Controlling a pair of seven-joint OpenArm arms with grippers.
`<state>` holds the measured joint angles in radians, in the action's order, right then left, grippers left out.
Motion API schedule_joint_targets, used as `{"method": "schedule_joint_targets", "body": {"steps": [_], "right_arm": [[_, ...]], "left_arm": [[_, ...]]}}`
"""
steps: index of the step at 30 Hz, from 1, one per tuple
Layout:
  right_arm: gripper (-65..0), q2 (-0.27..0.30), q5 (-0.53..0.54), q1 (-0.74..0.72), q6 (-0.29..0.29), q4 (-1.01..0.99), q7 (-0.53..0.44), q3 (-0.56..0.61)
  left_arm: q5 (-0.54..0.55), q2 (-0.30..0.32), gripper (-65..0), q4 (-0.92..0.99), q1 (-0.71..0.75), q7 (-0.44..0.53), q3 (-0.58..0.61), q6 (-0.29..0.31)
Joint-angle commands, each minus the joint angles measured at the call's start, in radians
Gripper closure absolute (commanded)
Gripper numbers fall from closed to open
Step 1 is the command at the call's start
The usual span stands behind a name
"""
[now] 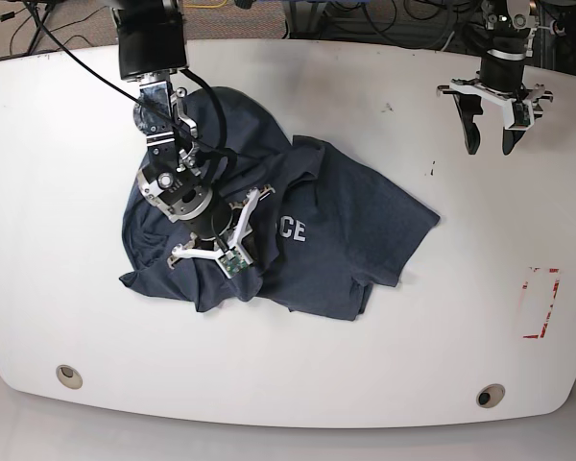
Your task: Layout the t-shirt on the table in an organized manner, then fold the t-shirt properly
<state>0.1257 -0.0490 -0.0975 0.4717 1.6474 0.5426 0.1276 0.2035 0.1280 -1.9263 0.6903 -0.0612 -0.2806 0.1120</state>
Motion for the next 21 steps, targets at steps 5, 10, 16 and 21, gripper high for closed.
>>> {"method": "schedule_joint_targets", "body": {"steps": [5,10,16,21], "right_arm": [[0.0,0.036,0.005,-0.049,-0.004,0.107,-0.025,-0.059],[0.0,0.053,0.005,-0.097,-0.003,0.13,-0.023,-0.127],[0.0,0.098,0.013,-0.141,-0.003,0.135,-0.022,-0.147],[0.0,0.104,0.013,-0.137,-0.001,0.135,-0.022,-0.147]], "left_arm": [[0.004,0.006,-33.3,-0.015,-0.014,-0.041,-0.003,-0.004],[0.004,0.006,-33.5,-0.015,-0.03,-0.076,0.001,-0.004],[0.004,0.003,-33.6,-0.015,-0.056,-0.099,0.001,-0.004],[0.004,0.002,-33.6,-0.015,-0.074,-0.099,0.002,-0.004]]}}
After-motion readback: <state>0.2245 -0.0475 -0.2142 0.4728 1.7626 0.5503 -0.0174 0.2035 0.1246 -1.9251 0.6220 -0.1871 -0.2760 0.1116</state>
